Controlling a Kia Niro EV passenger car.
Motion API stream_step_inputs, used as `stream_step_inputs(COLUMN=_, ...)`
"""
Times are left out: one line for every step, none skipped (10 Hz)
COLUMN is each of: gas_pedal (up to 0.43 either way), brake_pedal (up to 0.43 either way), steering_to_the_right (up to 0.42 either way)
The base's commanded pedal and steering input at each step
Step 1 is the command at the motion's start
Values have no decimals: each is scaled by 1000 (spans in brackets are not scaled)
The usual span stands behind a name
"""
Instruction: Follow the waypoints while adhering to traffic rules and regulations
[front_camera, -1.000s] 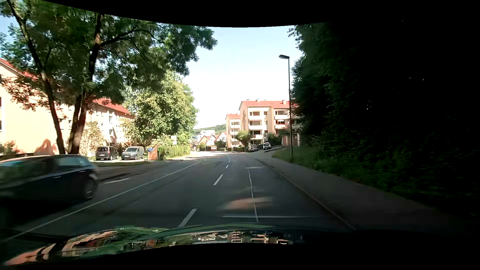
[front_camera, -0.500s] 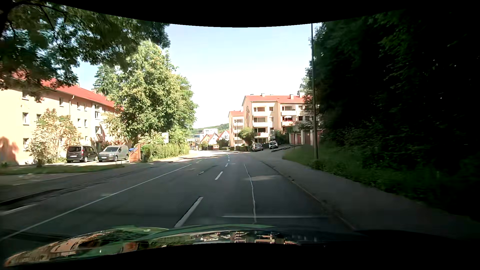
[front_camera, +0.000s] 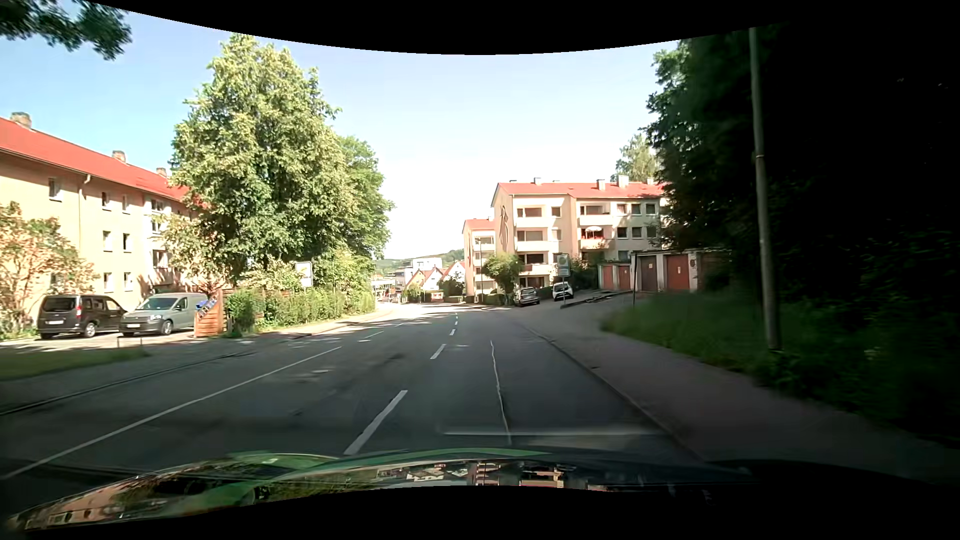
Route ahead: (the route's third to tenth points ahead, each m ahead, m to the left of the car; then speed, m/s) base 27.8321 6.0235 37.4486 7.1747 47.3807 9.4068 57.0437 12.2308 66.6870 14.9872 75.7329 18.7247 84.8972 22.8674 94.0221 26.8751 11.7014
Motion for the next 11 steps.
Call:
stream_step_inputs(gas_pedal=79, brake_pedal=0, steering_to_the_right=-21)
stream_step_inputs(gas_pedal=79, brake_pedal=0, steering_to_the_right=-21)
stream_step_inputs(gas_pedal=79, brake_pedal=0, steering_to_the_right=-21)
stream_step_inputs(gas_pedal=79, brake_pedal=0, steering_to_the_right=-23)
stream_step_inputs(gas_pedal=79, brake_pedal=0, steering_to_the_right=-24)
stream_step_inputs(gas_pedal=79, brake_pedal=0, steering_to_the_right=-25)
stream_step_inputs(gas_pedal=79, brake_pedal=0, steering_to_the_right=-24)
stream_step_inputs(gas_pedal=59, brake_pedal=0, steering_to_the_right=-25)
stream_step_inputs(gas_pedal=47, brake_pedal=0, steering_to_the_right=-23)
stream_step_inputs(gas_pedal=47, brake_pedal=0, steering_to_the_right=-23)
stream_step_inputs(gas_pedal=39, brake_pedal=0, steering_to_the_right=-23)
